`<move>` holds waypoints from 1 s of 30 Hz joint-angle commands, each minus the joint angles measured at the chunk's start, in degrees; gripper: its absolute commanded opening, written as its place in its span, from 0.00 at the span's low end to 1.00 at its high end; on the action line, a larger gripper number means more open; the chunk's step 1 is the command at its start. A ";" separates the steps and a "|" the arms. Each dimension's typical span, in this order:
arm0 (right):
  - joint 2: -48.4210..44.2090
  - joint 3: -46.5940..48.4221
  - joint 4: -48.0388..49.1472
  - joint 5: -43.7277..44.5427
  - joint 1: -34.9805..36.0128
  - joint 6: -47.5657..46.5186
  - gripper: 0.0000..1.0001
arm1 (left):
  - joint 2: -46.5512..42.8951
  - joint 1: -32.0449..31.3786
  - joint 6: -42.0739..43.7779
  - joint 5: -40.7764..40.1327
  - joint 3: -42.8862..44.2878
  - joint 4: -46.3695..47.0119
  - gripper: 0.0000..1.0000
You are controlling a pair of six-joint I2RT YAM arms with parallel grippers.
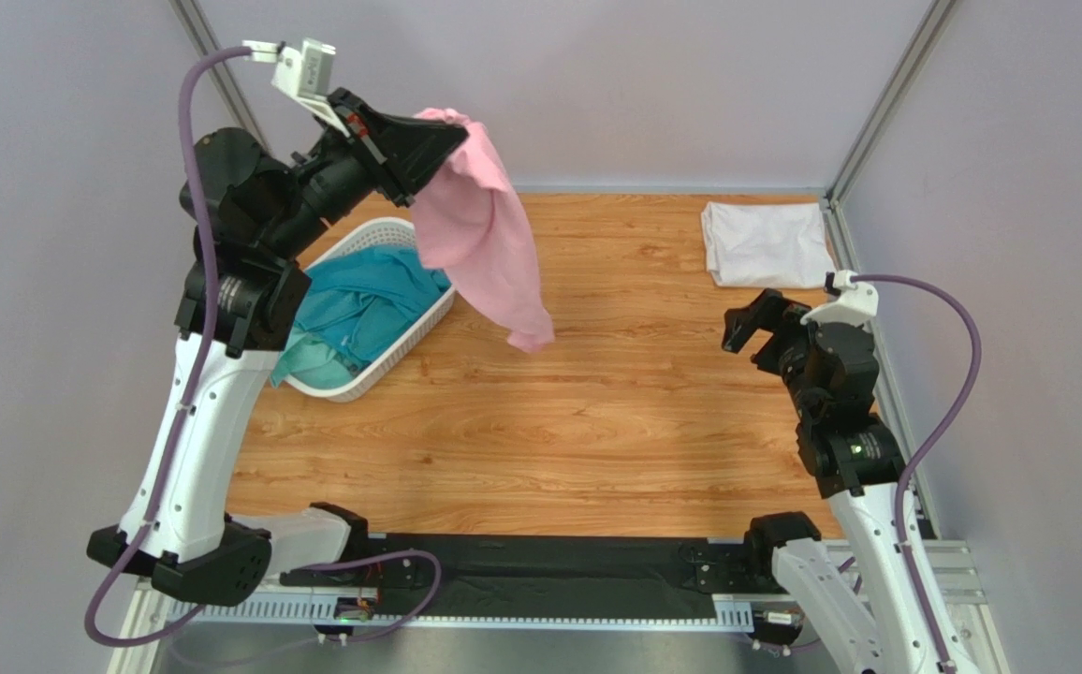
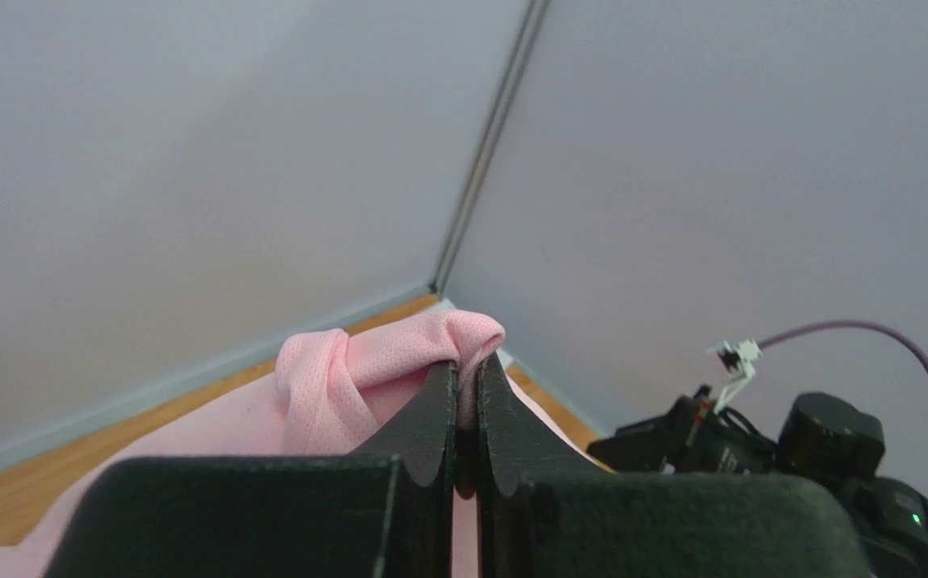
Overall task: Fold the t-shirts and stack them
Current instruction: Move the tshirt to the center of the board
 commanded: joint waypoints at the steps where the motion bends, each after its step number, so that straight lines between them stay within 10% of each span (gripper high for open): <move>1: -0.48 -0.31 1.86 0.07 0.05 -0.12 1.00 | -1.73 -2.05 1.67 2.41 -6.08 -0.23 0.00; 6: 0.23 -0.31 1.95 -0.28 0.05 -0.03 1.00 | -4.21 -2.14 -0.88 0.38 -25.61 2.85 0.15; 11: 1.90 -0.05 1.86 -1.33 0.14 0.06 1.00 | -0.78 -2.14 -3.08 -2.52 -40.47 2.32 0.99; 30: 6.02 -0.57 2.74 -11.95 0.49 -1.08 1.00 | 8.29 -2.14 -4.74 -17.08 -51.90 -6.11 0.97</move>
